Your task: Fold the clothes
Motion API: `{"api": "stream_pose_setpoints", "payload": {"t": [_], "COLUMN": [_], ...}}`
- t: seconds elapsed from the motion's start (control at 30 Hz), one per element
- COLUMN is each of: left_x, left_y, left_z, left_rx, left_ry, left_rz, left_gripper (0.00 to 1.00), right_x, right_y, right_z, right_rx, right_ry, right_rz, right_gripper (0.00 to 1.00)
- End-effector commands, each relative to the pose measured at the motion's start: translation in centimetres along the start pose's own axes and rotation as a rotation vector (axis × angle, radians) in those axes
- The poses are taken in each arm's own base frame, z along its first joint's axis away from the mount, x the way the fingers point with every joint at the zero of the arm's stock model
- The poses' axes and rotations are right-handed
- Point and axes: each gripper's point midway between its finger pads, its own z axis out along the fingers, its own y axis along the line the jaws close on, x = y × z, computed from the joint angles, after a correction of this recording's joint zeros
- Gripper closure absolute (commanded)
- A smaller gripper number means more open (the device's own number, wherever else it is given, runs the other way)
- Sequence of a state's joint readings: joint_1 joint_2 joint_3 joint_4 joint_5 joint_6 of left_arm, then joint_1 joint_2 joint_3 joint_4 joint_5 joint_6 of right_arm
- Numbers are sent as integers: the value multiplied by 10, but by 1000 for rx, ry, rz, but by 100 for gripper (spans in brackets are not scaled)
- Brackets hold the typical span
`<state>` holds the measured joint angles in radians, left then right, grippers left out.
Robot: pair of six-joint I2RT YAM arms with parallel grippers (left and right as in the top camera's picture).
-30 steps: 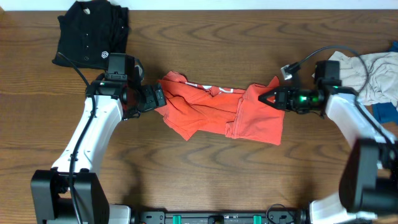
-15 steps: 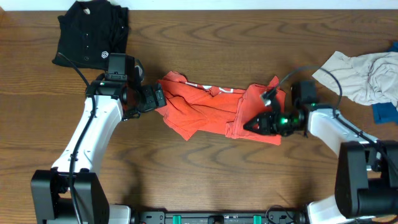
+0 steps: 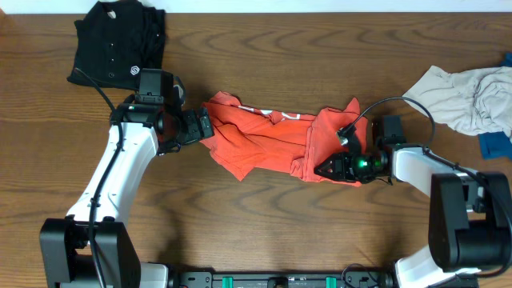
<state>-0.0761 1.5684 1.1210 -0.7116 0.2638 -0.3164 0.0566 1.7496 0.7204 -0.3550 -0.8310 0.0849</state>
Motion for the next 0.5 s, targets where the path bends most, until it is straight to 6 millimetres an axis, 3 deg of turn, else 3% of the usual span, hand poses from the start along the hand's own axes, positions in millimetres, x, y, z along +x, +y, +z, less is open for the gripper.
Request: {"api": "stream_pose_setpoints", "payload": {"t": [0.0, 0.13, 0.3, 0.47], "left_x": [5, 5, 5, 6], "left_y": [1, 1, 1, 1], "left_z": [4, 4, 4, 4], "left_rx": [1, 1, 1, 0], "left_ry": [23, 24, 24, 24], "left_rz": [6, 6, 6, 6], "left_gripper": [2, 2, 2, 2], "right_x": [7, 1, -24, -48], "right_y": [-16, -14, 21, 54], "right_z": [10, 14, 0, -30], "right_rx": [24, -11, -132, -154], "right_ry": [26, 11, -42, -113], "right_rz": [67, 59, -19, -94], "right_gripper": [71, 74, 75, 75]}}
